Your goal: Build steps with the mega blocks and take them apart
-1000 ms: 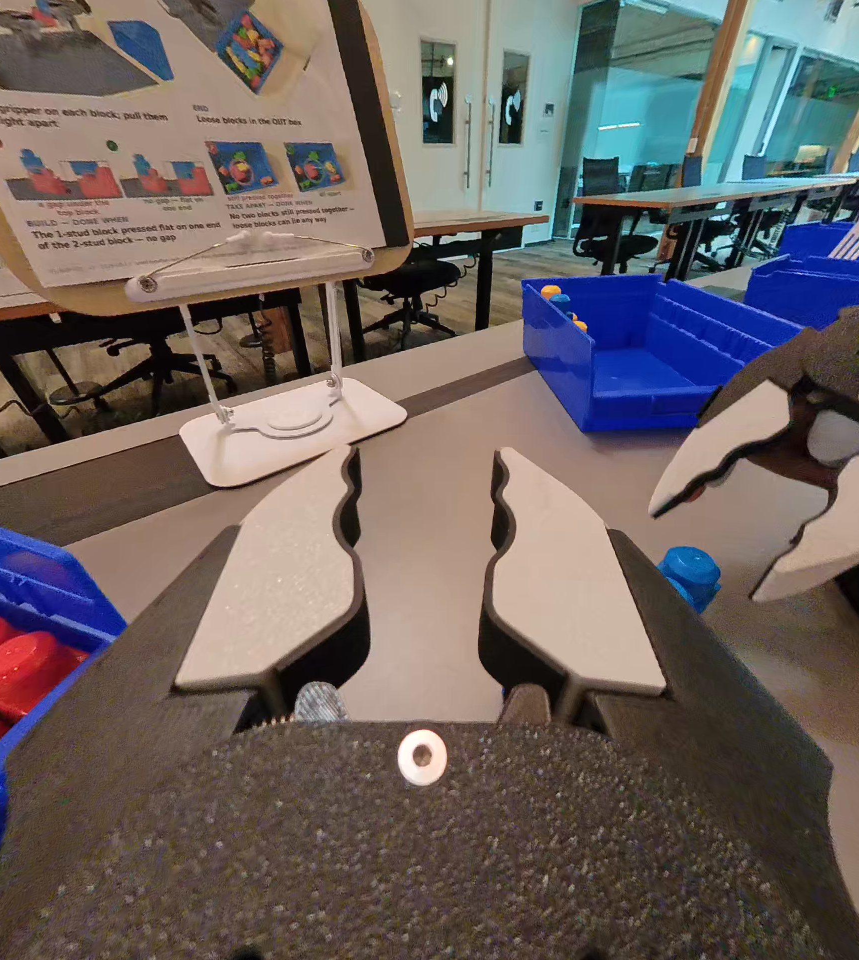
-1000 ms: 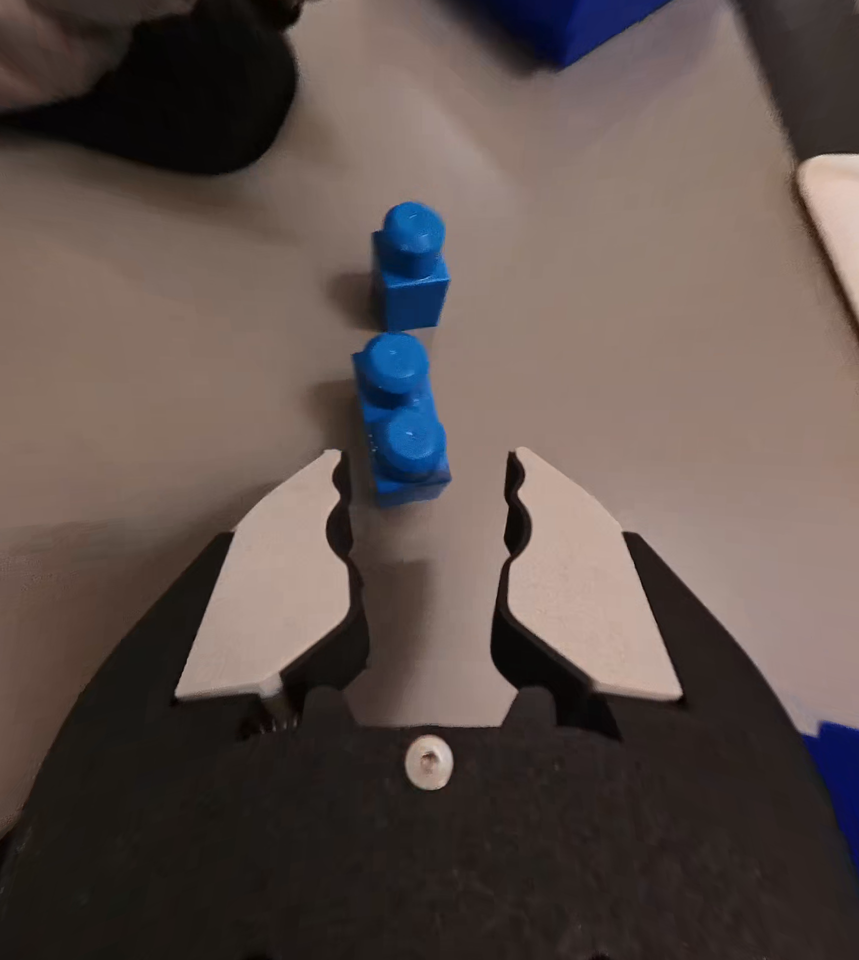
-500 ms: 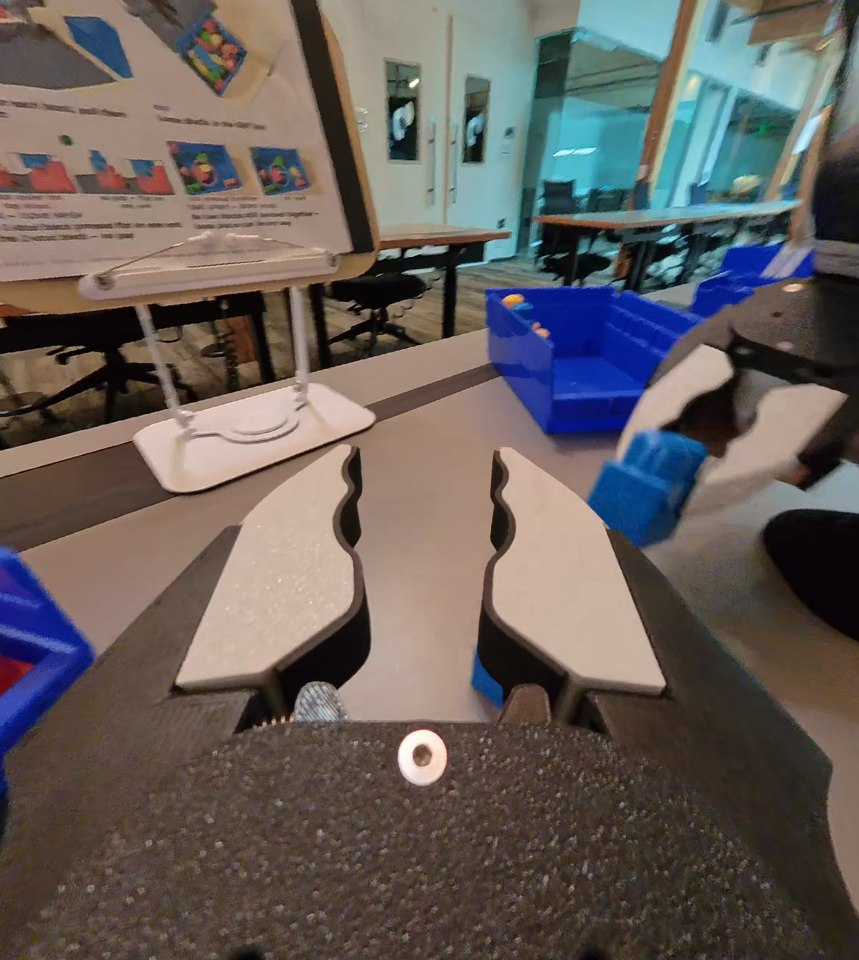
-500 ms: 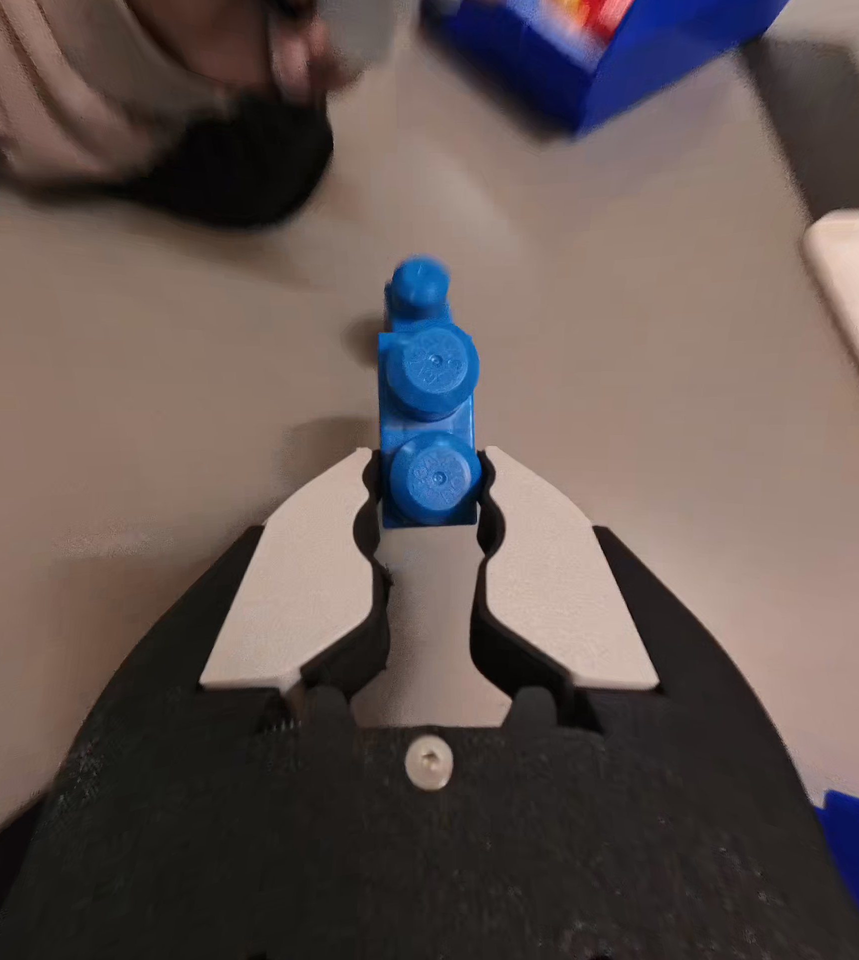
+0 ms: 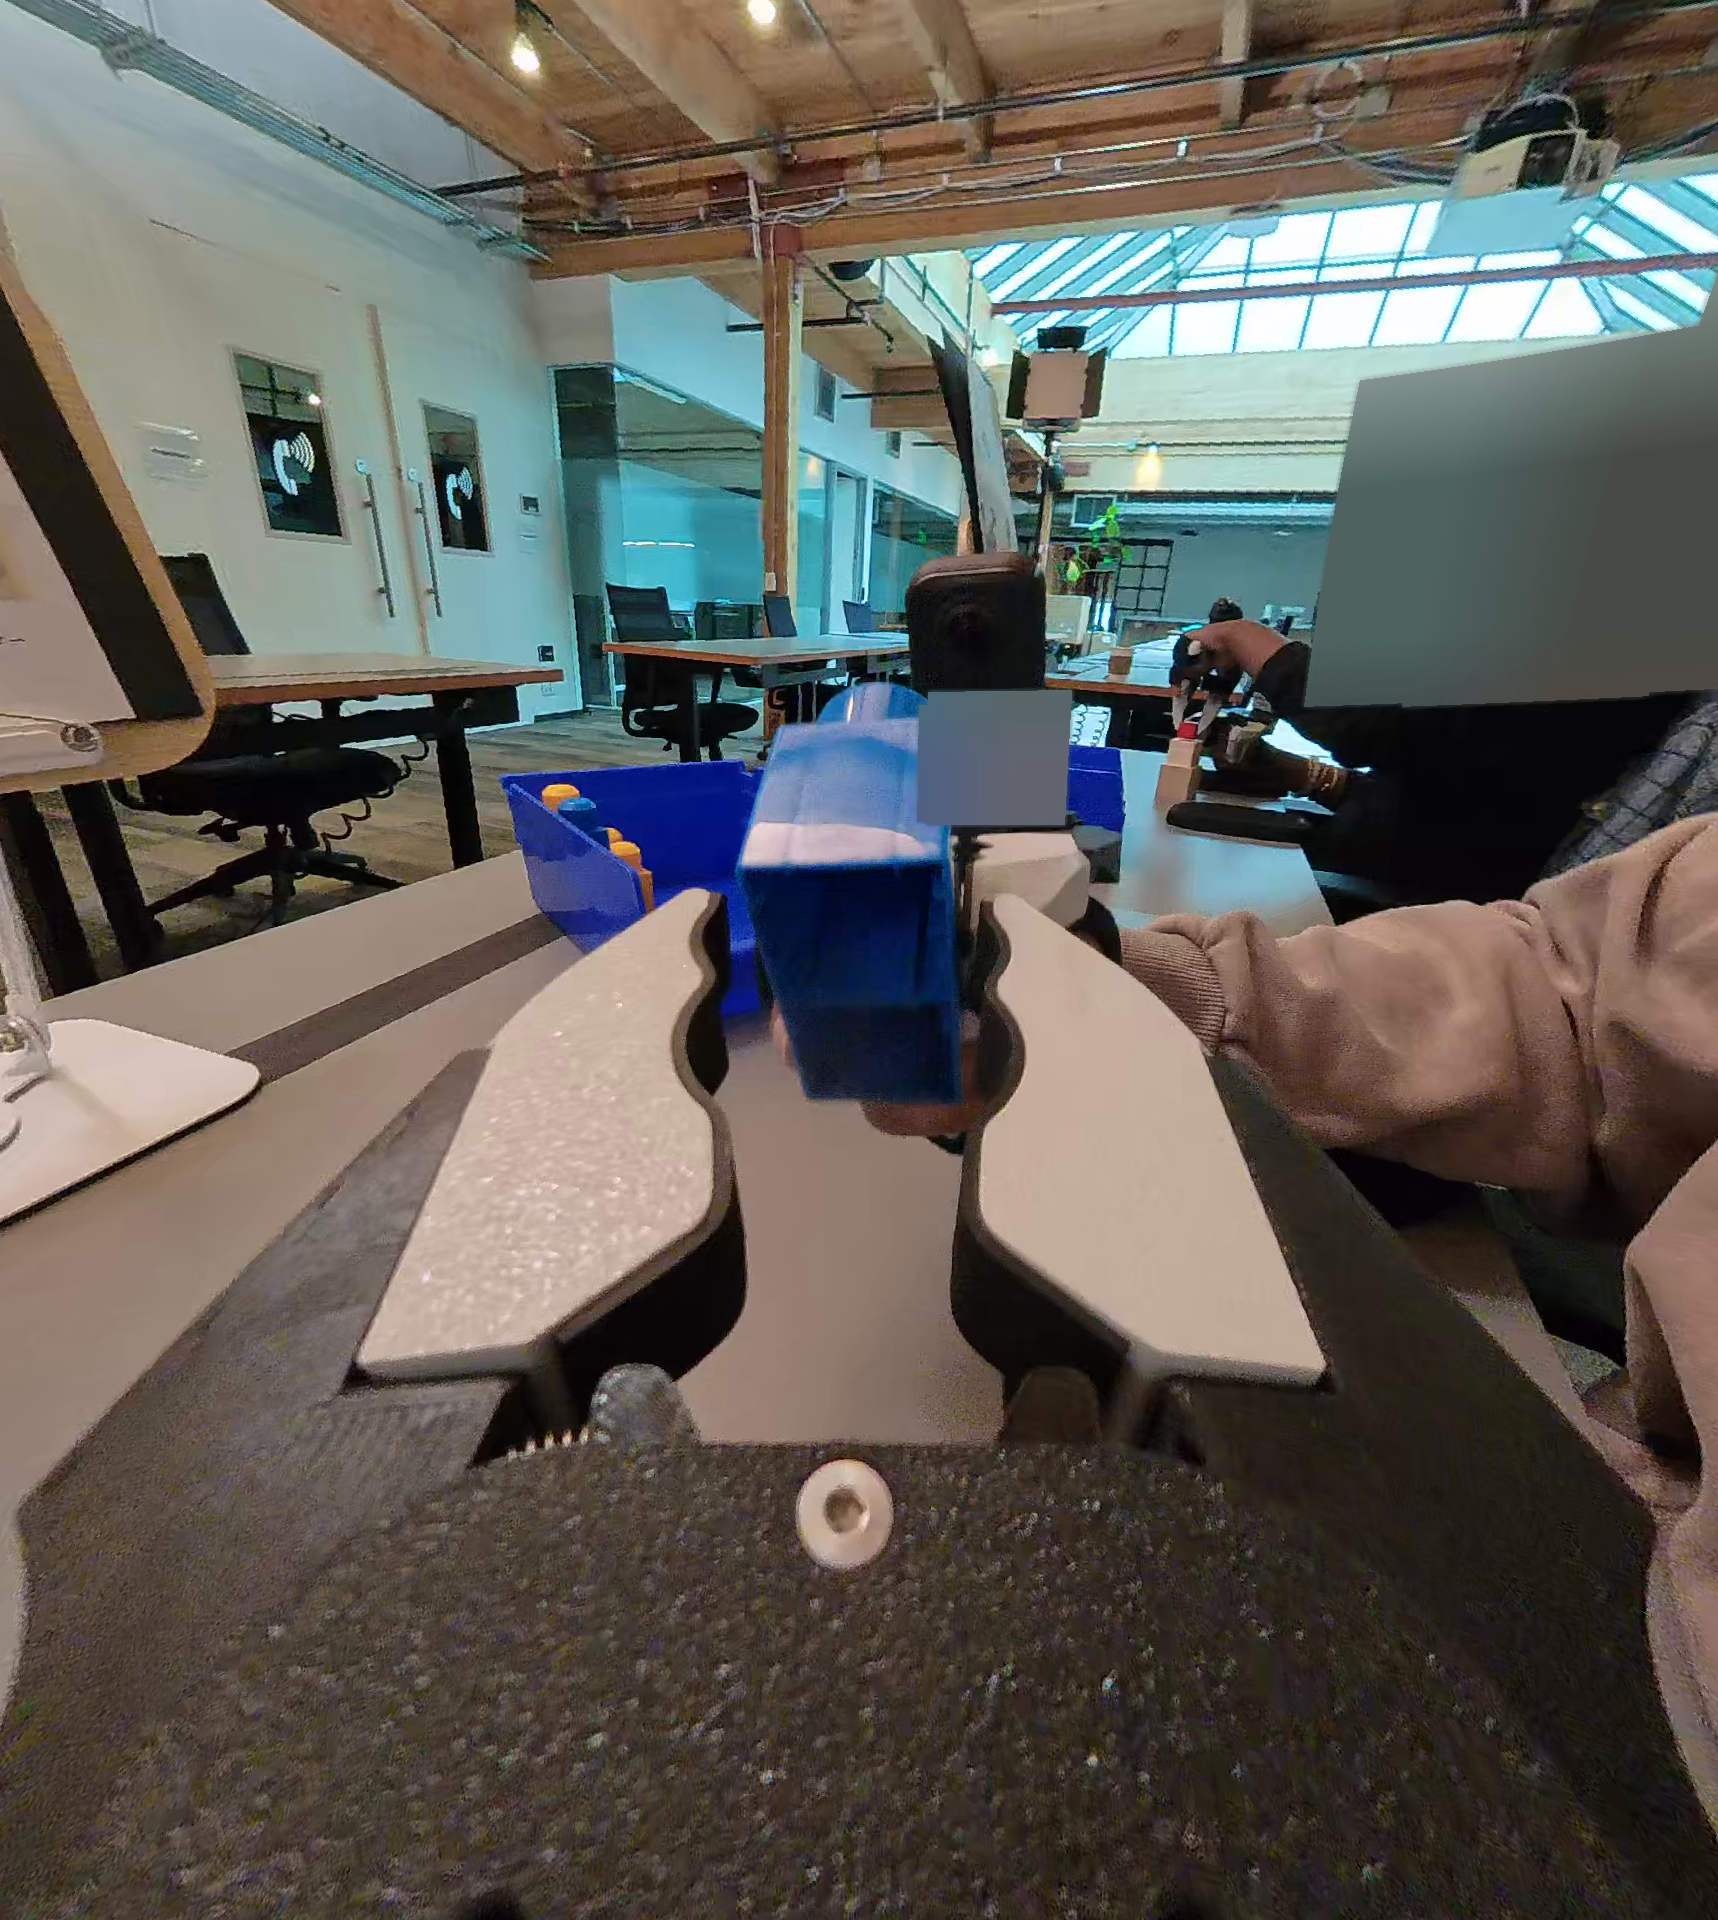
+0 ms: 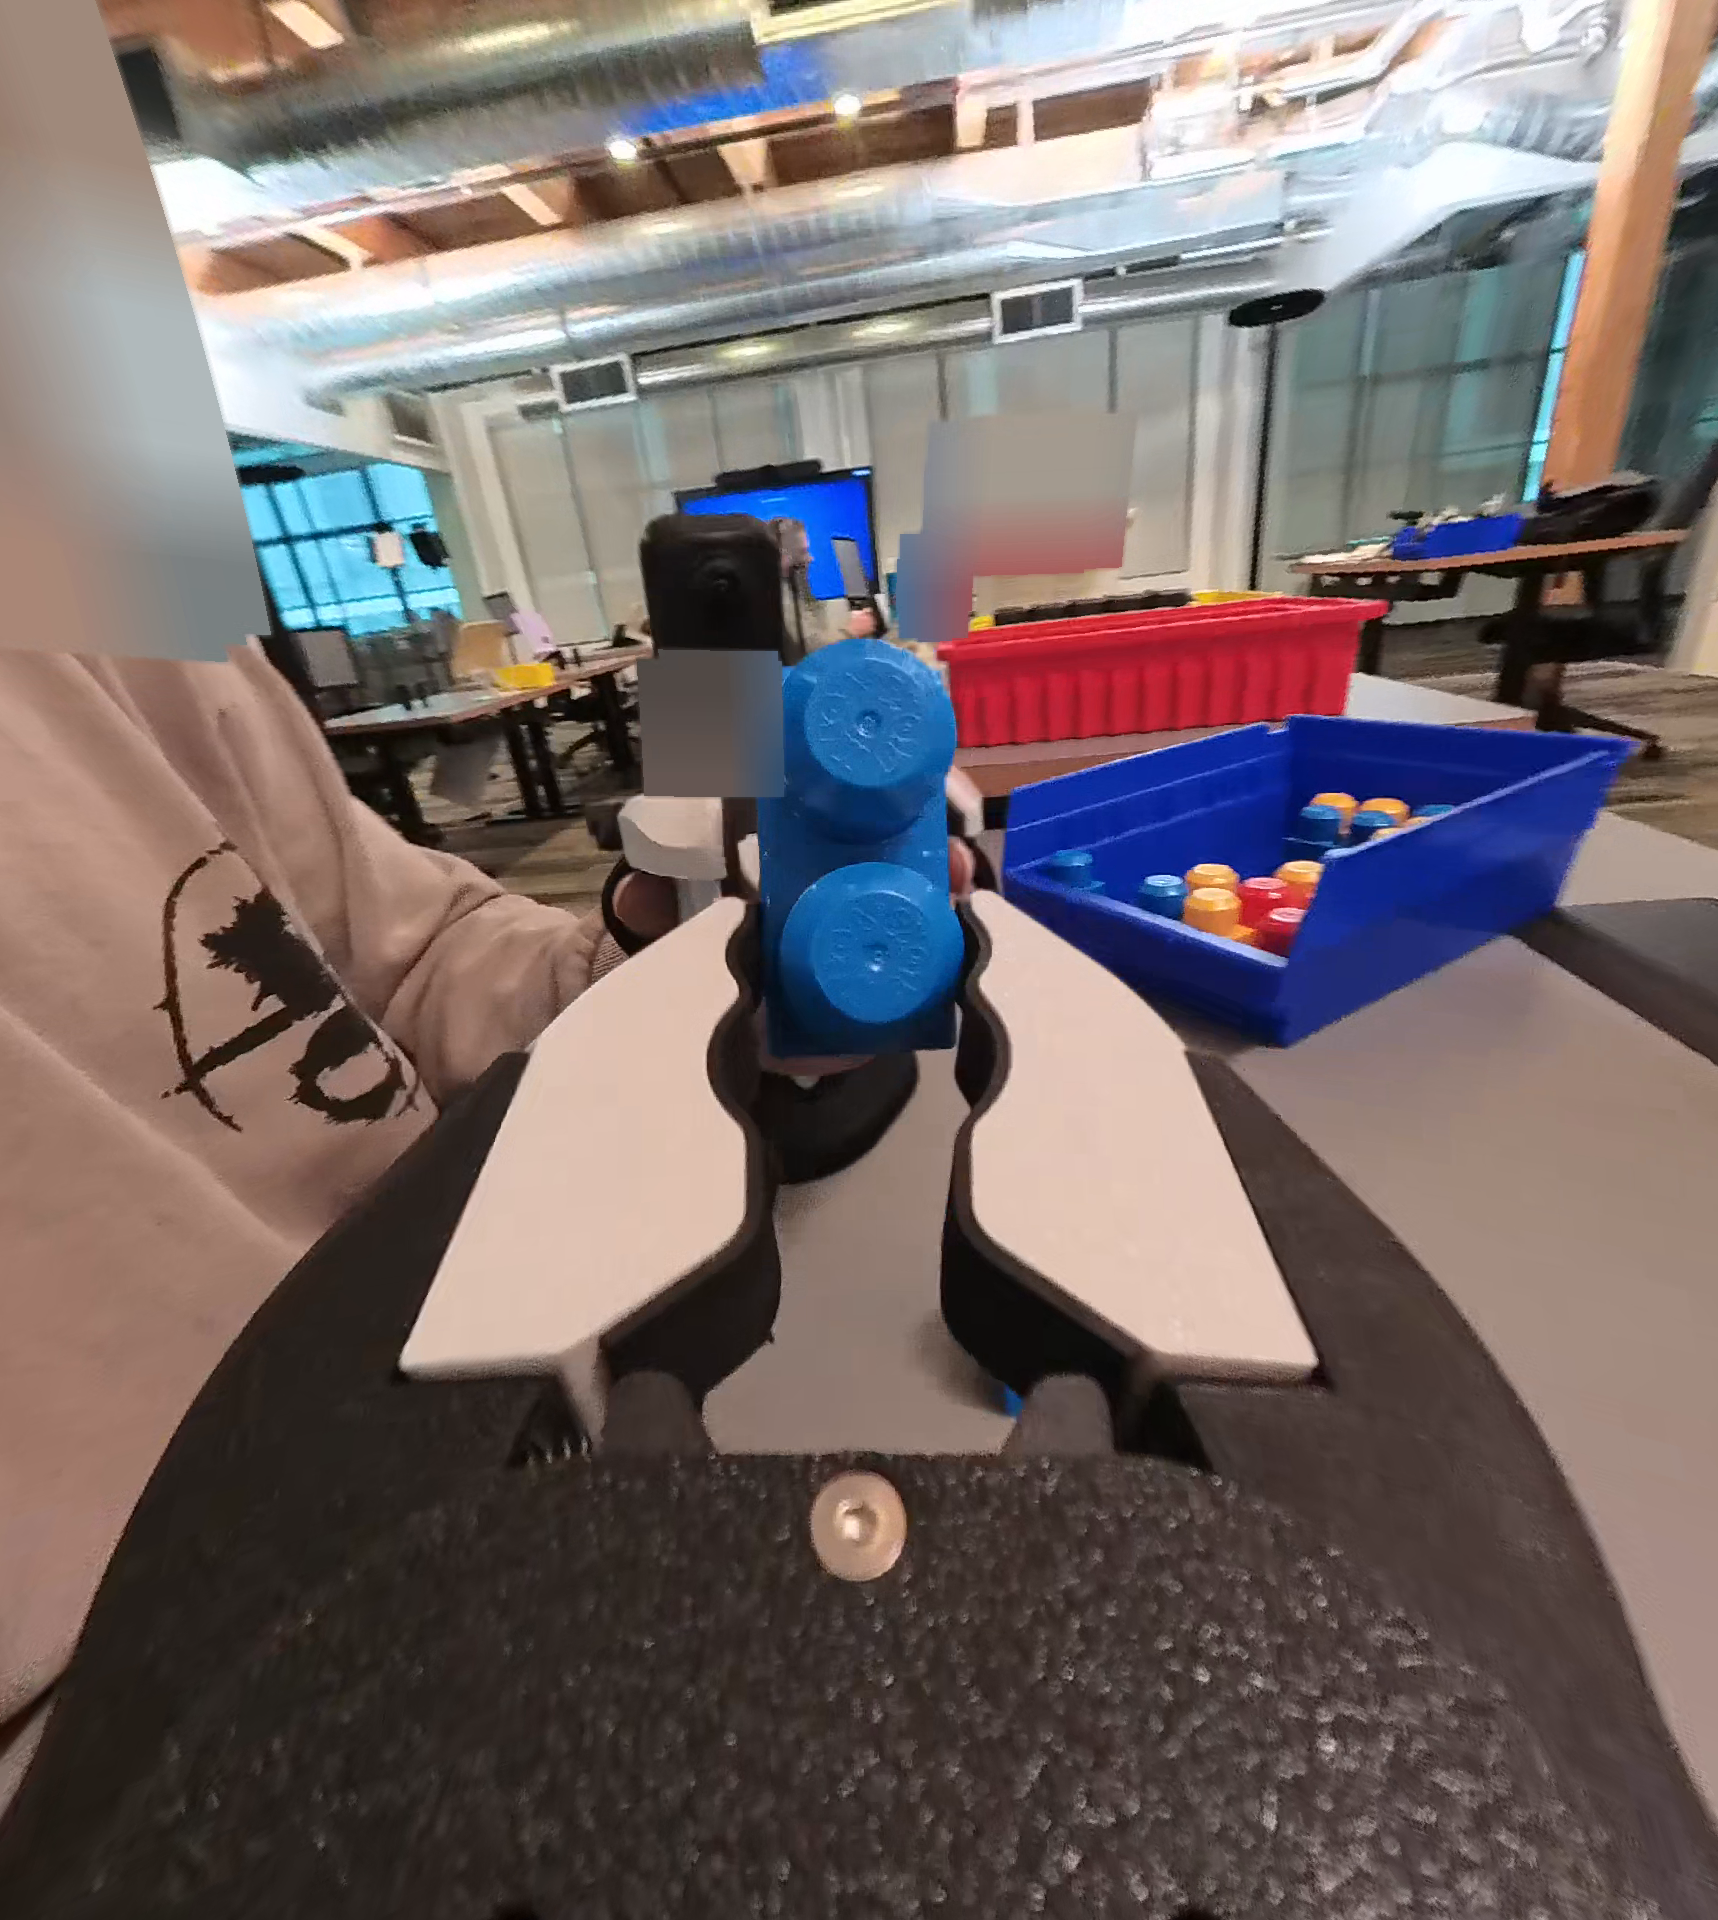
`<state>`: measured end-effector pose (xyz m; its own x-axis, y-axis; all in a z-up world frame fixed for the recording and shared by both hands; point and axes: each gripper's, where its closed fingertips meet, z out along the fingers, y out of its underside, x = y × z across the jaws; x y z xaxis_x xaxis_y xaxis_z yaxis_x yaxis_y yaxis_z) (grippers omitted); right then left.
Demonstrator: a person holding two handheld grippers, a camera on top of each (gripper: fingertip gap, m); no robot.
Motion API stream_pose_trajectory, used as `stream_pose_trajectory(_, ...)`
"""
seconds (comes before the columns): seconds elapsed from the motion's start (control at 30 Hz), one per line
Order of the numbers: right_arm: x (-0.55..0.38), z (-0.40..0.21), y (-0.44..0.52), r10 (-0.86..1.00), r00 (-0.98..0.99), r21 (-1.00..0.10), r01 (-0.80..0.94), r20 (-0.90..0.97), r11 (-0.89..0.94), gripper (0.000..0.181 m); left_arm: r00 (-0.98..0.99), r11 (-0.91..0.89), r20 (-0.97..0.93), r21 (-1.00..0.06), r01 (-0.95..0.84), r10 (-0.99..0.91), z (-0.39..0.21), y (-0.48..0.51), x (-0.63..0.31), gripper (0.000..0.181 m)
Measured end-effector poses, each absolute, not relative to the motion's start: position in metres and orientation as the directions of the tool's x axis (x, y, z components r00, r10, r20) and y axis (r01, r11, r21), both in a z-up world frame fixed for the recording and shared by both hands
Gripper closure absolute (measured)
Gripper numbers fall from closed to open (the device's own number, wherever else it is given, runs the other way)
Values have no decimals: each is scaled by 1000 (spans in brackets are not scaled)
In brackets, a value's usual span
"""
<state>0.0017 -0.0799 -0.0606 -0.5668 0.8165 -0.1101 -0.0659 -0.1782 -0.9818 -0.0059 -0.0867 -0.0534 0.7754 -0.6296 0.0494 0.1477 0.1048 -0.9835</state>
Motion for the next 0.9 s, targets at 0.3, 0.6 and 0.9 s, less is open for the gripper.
stream_pose_trajectory(0.3, -15, -68, -98, 784, -613, -993, 13, -99, -116, 146, 780, 136, 7, -984, 118, -626, -44, -96, -16, 144)
stream_pose_trajectory(0.6, -35, -157, -57, 864, -489, -739, 537, 119, 406, 131, 899, 143, -25, -989, 43, -438, -47, -84, -91, 144)
stream_pose_trajectory(0.9, -61, -213, -71, 809, -564, -508, 654, 168, 561, 147, 953, 65, -16, -998, 4, -301, -70, -70, -121, 144)
